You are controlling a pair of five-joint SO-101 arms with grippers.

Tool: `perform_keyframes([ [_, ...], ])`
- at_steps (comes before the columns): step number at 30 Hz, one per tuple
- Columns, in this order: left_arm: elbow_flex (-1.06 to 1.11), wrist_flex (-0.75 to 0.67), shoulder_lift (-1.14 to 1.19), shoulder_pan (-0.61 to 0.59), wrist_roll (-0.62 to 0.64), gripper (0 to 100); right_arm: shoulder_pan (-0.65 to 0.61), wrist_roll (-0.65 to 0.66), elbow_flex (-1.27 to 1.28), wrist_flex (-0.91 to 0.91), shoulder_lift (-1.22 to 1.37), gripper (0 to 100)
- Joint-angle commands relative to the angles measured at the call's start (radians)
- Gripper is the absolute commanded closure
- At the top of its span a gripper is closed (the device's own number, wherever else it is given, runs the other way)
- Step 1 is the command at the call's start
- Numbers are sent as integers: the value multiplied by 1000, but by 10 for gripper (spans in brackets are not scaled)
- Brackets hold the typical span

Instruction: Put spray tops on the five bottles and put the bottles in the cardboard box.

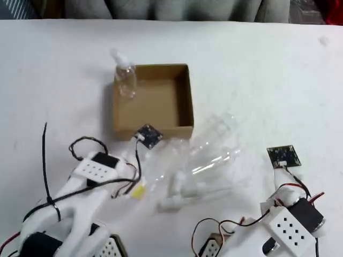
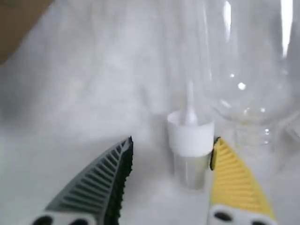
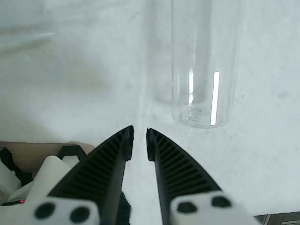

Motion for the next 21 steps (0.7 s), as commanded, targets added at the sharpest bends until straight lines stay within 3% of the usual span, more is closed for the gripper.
perform_keyframes([
  [1, -44, -18, 53, 10, 11, 799, -12, 5, -12, 2, 12, 981],
  [5, -49, -20, 67, 10, 9, 989, -12, 5, -12, 2, 12, 981],
  [8, -43, -11, 67, 7, 9, 948, -12, 6, -12, 2, 12, 981],
  [13, -54, 80, 62, 2, -15, 980, -12, 9, -11, 2, 12, 981],
  [17, -107, 242, 24, -16, -178, 980, -10, 11, -9, 2, 12, 981],
  [21, -178, 358, -58, -157, -315, 980, -10, 11, -9, 2, 12, 981],
])
